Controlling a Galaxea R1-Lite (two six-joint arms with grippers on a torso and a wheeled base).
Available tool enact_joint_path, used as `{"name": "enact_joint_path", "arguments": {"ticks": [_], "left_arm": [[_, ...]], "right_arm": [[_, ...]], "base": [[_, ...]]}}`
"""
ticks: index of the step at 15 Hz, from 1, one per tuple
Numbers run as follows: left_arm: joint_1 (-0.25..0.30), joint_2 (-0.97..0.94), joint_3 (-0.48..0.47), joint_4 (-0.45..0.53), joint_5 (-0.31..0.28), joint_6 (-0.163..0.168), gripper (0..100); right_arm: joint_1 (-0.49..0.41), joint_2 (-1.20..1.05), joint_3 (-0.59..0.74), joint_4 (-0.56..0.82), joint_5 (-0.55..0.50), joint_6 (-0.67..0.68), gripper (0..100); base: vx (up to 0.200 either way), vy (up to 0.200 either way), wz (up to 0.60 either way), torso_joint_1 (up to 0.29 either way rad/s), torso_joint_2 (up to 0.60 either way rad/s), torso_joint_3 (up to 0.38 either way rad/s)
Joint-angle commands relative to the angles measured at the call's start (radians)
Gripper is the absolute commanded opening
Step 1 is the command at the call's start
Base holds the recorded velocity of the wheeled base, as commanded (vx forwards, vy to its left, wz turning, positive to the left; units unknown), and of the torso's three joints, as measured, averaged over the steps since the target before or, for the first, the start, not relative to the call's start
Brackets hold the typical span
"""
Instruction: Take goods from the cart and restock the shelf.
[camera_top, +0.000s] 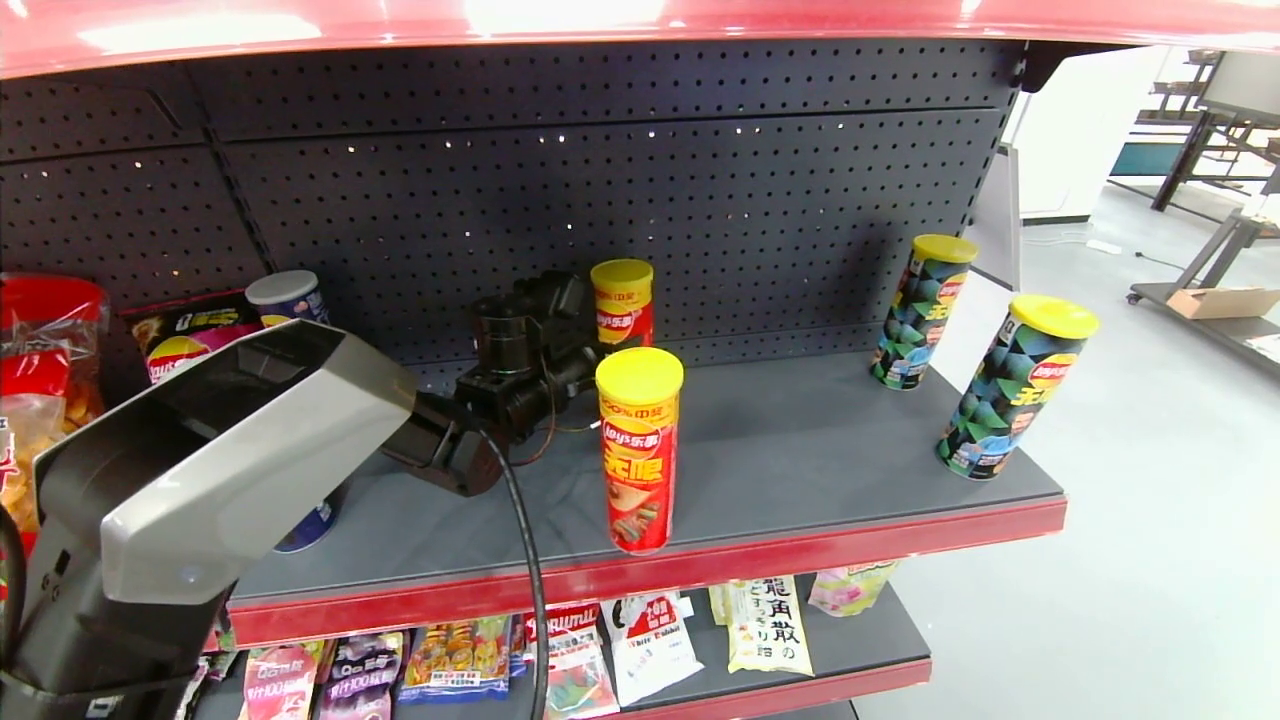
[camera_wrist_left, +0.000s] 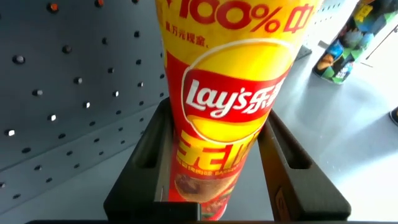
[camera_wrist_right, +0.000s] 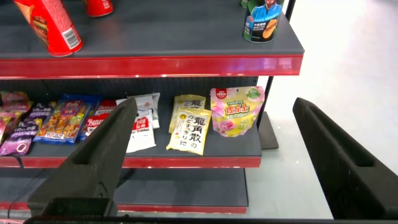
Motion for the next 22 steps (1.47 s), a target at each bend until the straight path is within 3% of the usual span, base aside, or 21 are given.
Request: {"name": "enact_joint_path", "arguments": {"ticks": [1,12,13,22], "left_arm": [[0.000,-0.009,0.003,0.006,-0.001,-0.001,0],[-0.002,-0.023,0.026,0.038,-0.001,-0.005,0],[-0.002,-0.023,0.026,0.038,-0.001,-0.007,100],[0.000,-0.051,0.048,0.044,-0.006,-0.008,100]], "right_arm": [[0.000,0.001,-0.001,0.000,0.001,0.000,100],[0.000,0.001,-0.001,0.000,0.001,0.000,100],[0.000,0.001,-0.001,0.000,0.001,0.000,100],[0.000,0.001,0.000,0.000,0.001,0.000,100]], "base": [[0.000,0.000,0.00,0.000,0.00,0.000],[0.000,0.000,0.00,0.000,0.00,0.000],[0.000,0.000,0.00,0.000,0.00,0.000],[0.000,0.000,0.00,0.000,0.00,0.000]]}}
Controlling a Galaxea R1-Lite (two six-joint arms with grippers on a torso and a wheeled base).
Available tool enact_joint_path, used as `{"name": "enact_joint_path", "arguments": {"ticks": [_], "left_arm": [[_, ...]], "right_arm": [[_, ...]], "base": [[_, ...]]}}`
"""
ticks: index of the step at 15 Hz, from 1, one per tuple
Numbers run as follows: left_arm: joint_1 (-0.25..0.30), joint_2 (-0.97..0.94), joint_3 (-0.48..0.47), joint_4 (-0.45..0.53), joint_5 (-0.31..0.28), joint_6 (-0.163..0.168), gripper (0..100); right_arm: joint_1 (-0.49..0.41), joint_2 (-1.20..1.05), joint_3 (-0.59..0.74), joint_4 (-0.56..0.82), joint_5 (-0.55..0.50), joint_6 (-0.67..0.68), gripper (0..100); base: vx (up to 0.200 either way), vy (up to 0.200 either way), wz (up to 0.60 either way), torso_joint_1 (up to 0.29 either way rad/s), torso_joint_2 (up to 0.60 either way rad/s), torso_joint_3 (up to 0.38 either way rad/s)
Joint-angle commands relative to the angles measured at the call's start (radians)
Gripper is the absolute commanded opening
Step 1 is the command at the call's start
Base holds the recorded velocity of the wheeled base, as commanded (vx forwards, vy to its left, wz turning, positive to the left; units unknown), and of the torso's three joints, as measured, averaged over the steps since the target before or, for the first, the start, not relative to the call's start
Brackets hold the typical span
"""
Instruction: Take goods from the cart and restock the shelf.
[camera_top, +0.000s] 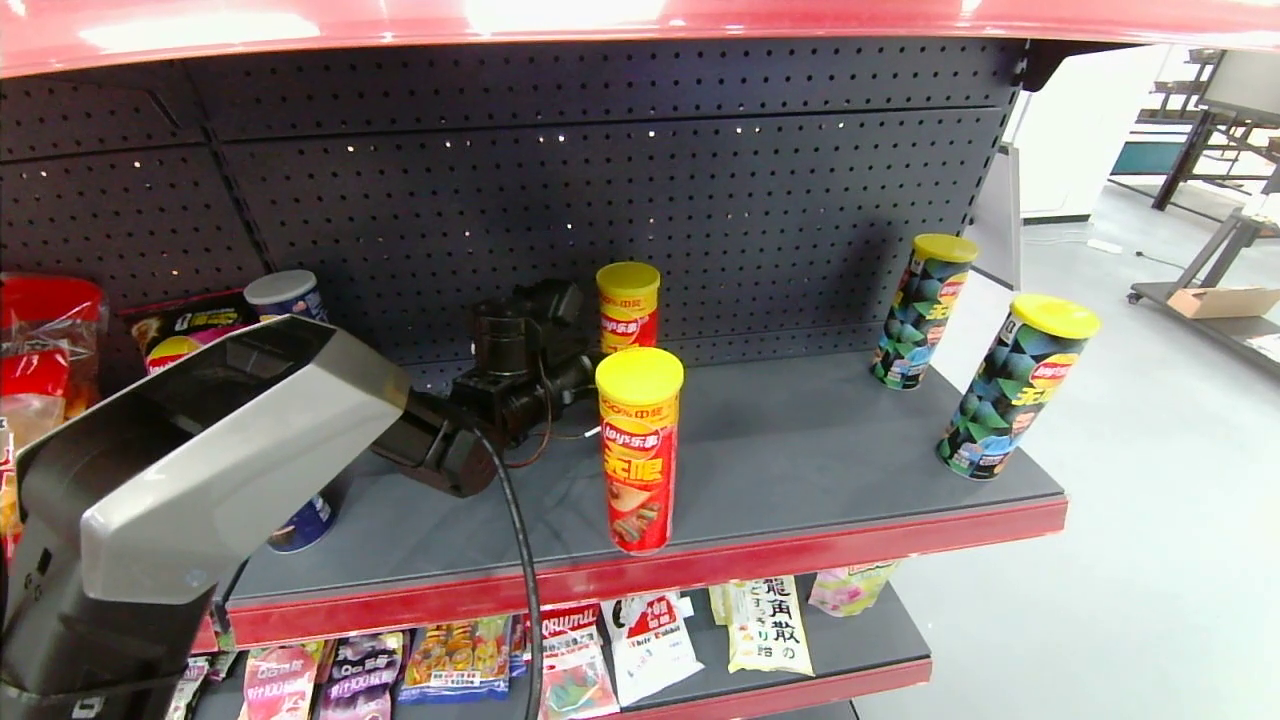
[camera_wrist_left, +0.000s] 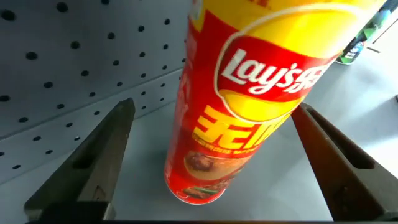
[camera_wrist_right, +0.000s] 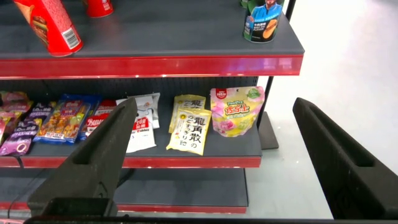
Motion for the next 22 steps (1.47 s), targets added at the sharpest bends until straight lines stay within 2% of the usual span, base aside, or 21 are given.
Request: {"name": "enact_joint_path", "arguments": {"ticks": [1,3,4,8,9,13,15,17,18,21,22], "left_arm": [[0.004,-0.039,0.037,0.001,-0.004,0.001,100],[0.024,-0.085,0.080,0.047,-0.012,0.001,100],[0.037,-0.122,0.100,0.105,-0.039,0.001,100],[0.044,-0.169,0.129,0.126,-0.050,0.001,100],[0.044,-0.192,0.146,0.157,-0.052,-0.001,100],[0.073,-0.306,0.218,0.298,-0.099,0.004,100],[0.093,-0.356,0.242,0.361,-0.101,0.005,100],[0.116,-0.478,0.305,0.501,-0.104,0.012,100],[0.121,-0.536,0.337,0.550,-0.104,0.031,100],[0.152,-0.728,0.460,0.703,-0.105,0.150,100],[0.164,-0.783,0.494,0.752,-0.104,0.162,100]], "right_arm": [[0.000,0.001,-0.001,0.000,0.001,0.000,100],[0.000,0.001,0.001,0.000,0.001,0.000,100],[0.000,0.001,0.001,0.000,0.001,0.000,100],[0.000,0.001,0.001,0.000,0.001,0.000,100],[0.000,0.001,0.001,0.000,0.001,0.000,100],[0.000,0.001,-0.001,0.000,0.001,0.000,100],[0.000,0.001,0.001,0.000,0.001,0.000,100],[0.000,0.001,0.001,0.000,0.001,0.000,100],[0.000,0.001,-0.001,0.000,0.001,0.000,100],[0.000,0.001,0.001,0.000,0.001,0.000,100],[0.000,0.001,0.001,0.000,0.001,0.000,100]], "base": [[0.000,0.000,0.00,0.000,0.00,0.000],[0.000,0.000,0.00,0.000,0.00,0.000],[0.000,0.000,0.00,0.000,0.00,0.000],[0.000,0.000,0.00,0.000,0.00,0.000],[0.000,0.000,0.00,0.000,0.00,0.000],[0.000,0.000,0.00,0.000,0.00,0.000],[0.000,0.000,0.00,0.000,0.00,0.000],[0.000,0.000,0.00,0.000,0.00,0.000],[0.000,0.000,0.00,0.000,0.00,0.000],[0.000,0.000,0.00,0.000,0.00,0.000],[0.000,0.000,0.00,0.000,0.00,0.000]]}}
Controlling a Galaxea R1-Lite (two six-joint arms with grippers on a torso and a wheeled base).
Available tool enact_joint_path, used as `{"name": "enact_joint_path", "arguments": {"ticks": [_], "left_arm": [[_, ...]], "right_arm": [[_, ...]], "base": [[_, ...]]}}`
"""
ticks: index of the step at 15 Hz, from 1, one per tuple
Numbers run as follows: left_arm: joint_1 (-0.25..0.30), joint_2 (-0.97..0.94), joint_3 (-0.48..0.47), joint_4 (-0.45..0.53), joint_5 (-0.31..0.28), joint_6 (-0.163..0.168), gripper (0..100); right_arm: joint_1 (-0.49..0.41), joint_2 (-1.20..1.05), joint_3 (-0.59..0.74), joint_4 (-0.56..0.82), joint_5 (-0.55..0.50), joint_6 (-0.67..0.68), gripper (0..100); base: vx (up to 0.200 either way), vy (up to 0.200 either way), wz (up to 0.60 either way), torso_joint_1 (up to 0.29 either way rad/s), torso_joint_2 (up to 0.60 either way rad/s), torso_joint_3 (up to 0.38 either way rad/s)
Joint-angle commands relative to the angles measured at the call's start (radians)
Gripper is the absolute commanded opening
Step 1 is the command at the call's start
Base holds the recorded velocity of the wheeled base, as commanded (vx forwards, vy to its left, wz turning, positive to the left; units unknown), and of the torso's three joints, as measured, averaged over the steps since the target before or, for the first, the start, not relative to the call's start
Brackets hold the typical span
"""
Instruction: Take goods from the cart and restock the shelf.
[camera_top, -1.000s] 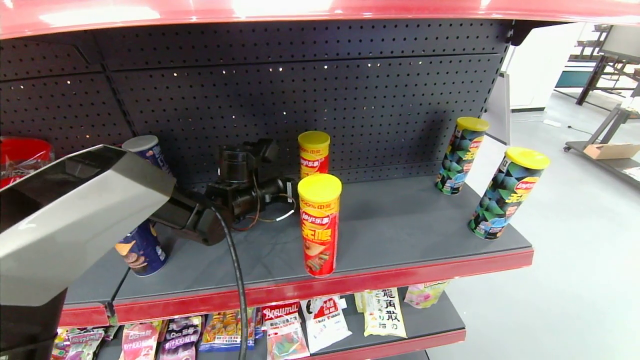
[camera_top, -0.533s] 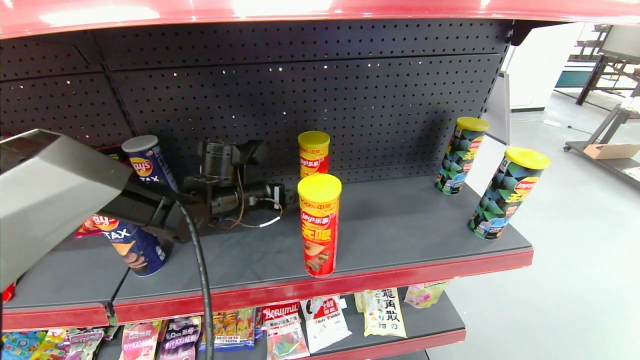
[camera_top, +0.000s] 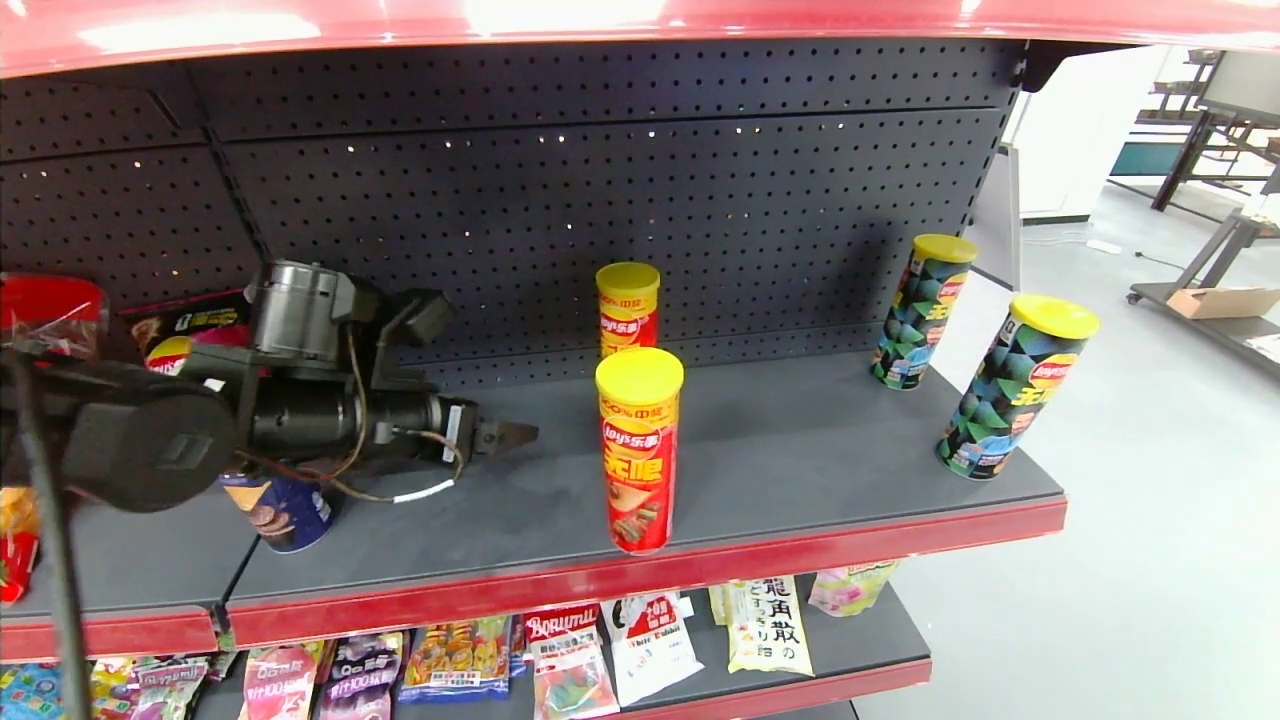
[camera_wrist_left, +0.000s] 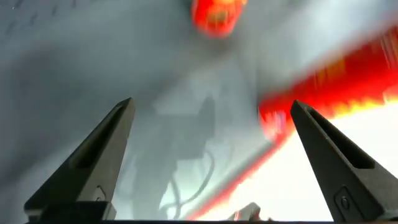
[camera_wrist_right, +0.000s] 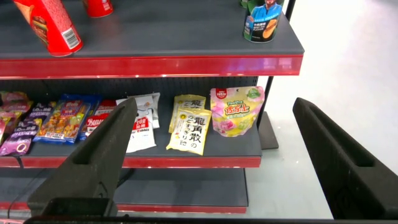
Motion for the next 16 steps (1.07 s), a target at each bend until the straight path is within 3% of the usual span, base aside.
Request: {"name": "enact_joint_path", "arguments": {"ticks": [1,4,5,7,8,9,11,12,13,14,15,16], "left_arm": [[0.028,-0.193,0.101,0.086,0.001,0.035,100],[0.028,-0.417,0.287,0.119,0.001,0.041,100],[0.028,-0.547,0.394,0.122,0.000,0.081,100],[0.068,-0.848,0.527,0.128,-0.009,0.216,100],[0.074,-0.946,0.535,0.128,-0.028,0.221,100],[0.074,-1.087,0.538,0.129,-0.034,0.201,100],[0.074,-1.314,0.578,0.136,-0.011,0.119,100],[0.079,-1.383,0.581,0.172,0.053,0.112,100],[0.084,-1.408,0.575,0.212,0.175,0.087,100],[0.084,-1.406,0.577,0.225,0.284,0.032,100],[0.084,-1.396,0.592,0.218,0.331,-0.014,100],[0.085,-1.402,0.607,0.215,0.337,-0.023,100]], "right_arm": [[0.001,0.001,0.001,0.000,0.001,0.000,100],[0.001,0.001,0.001,0.000,0.001,0.000,100],[0.001,0.001,-0.001,0.000,0.001,0.000,100],[0.001,0.001,-0.001,0.000,0.001,0.000,100],[0.001,0.002,0.001,0.000,0.001,0.000,100],[0.001,0.002,0.001,0.000,0.001,0.000,100],[0.001,0.002,0.001,0.000,0.001,0.000,100],[0.001,0.001,-0.001,0.000,0.001,0.000,100],[0.001,0.001,0.001,0.000,0.001,0.000,100],[0.001,0.001,0.001,0.000,0.001,0.000,100],[0.001,0.001,0.001,0.000,0.001,0.000,100],[0.001,0.001,0.001,0.000,0.001,0.000,100]], "base": [[0.000,0.000,0.00,0.000,0.00,0.000],[0.000,0.000,0.00,0.000,0.00,0.000],[0.000,0.000,0.00,0.000,0.00,0.000],[0.000,0.000,0.00,0.000,0.00,0.000],[0.000,0.000,0.00,0.000,0.00,0.000],[0.000,0.000,0.00,0.000,0.00,0.000],[0.000,0.000,0.00,0.000,0.00,0.000],[0.000,0.000,0.00,0.000,0.00,0.000],[0.000,0.000,0.00,0.000,0.00,0.000],[0.000,0.000,0.00,0.000,0.00,0.000],[0.000,0.000,0.00,0.000,0.00,0.000],[0.000,0.000,0.00,0.000,0.00,0.000]]}}
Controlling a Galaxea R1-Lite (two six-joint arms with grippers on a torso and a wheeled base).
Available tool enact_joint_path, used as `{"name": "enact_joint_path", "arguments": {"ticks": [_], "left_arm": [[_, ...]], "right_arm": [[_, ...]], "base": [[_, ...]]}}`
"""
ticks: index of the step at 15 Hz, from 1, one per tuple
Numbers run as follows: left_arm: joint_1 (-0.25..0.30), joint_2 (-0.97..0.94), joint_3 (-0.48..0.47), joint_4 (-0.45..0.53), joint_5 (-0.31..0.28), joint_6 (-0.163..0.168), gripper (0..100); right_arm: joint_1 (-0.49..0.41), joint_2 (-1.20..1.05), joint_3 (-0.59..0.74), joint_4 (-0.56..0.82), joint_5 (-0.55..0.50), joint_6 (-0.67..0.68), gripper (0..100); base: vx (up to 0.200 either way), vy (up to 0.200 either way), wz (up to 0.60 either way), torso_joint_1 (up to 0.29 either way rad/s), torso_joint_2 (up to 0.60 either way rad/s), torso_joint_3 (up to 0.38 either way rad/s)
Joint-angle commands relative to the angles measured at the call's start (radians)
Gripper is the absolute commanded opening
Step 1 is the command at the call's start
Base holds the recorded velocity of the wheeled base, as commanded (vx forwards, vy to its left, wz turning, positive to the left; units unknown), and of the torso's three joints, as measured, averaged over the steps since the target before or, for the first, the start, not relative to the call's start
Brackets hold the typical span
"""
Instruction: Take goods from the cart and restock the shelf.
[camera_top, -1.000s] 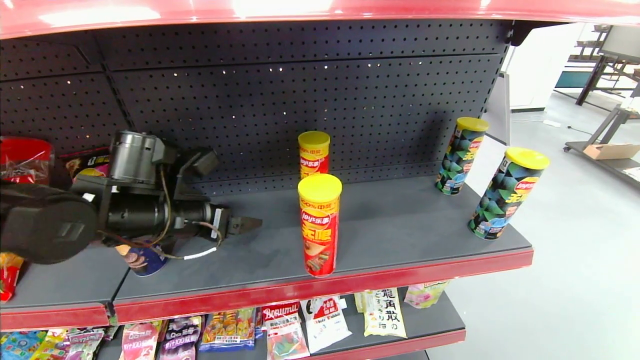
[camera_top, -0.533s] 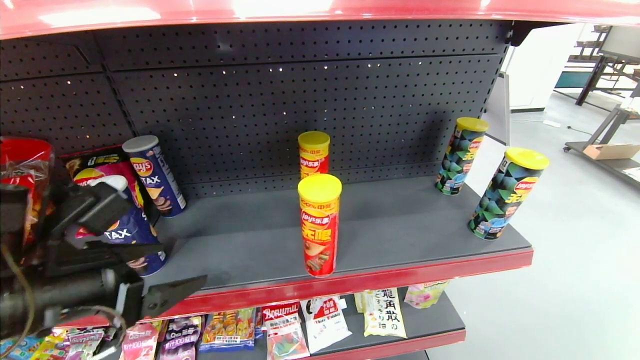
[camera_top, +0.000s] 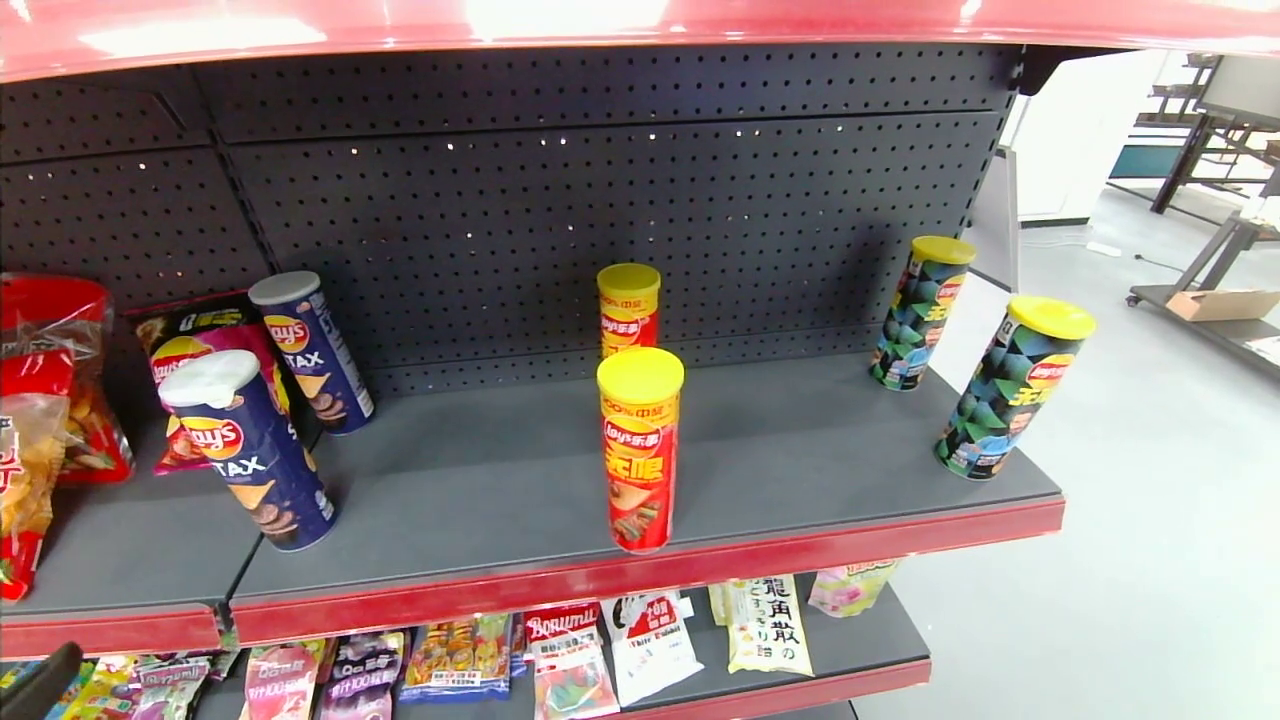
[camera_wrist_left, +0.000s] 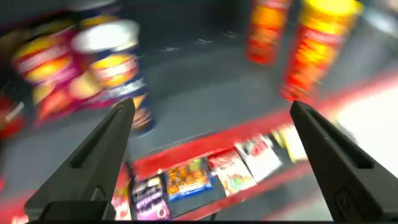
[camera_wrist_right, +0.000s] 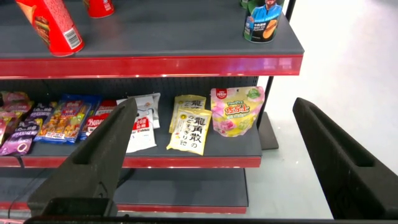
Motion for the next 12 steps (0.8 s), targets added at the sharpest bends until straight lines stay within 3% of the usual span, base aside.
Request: {"name": "enact_joint_path", "arguments": {"ticks": [1,3,4,6,7,8,9,12], "left_arm": [[0.007,-0.118,0.057,-0.024,0.028,-0.013,100],[0.010,-0.241,0.131,0.022,0.117,-0.010,100],[0.010,-0.271,0.149,0.046,0.127,-0.009,100],[0.027,-0.265,0.155,0.056,0.209,-0.018,100],[0.054,-0.233,0.157,0.056,0.278,-0.042,100],[0.064,-0.219,0.155,0.056,0.305,-0.049,100],[0.128,-0.196,0.155,0.057,0.337,-0.050,100],[0.216,-0.182,0.180,0.057,0.334,-0.069,100]], "right_arm": [[0.001,0.001,0.000,0.000,0.001,0.000,100],[0.001,0.001,-0.001,0.000,0.001,0.000,100],[0.001,0.001,0.000,0.000,0.001,0.000,100],[0.001,0.001,0.000,0.000,0.001,-0.002,100],[0.002,0.001,0.000,0.000,0.002,-0.003,100],[0.002,0.001,0.000,0.000,0.002,-0.002,100],[0.001,0.001,0.000,0.000,0.002,0.000,100],[0.001,0.001,-0.001,0.000,0.002,0.000,100]], "base": [[0.000,0.000,0.00,0.000,0.00,0.000],[0.000,0.000,0.00,0.000,0.00,0.000],[0.000,0.000,0.00,0.000,0.00,0.000],[0.000,0.000,0.00,0.000,0.00,0.000],[0.000,0.000,0.00,0.000,0.00,0.000],[0.000,0.000,0.00,0.000,0.00,0.000],[0.000,0.000,0.00,0.000,0.00,0.000],[0.000,0.000,0.00,0.000,0.00,0.000]]}}
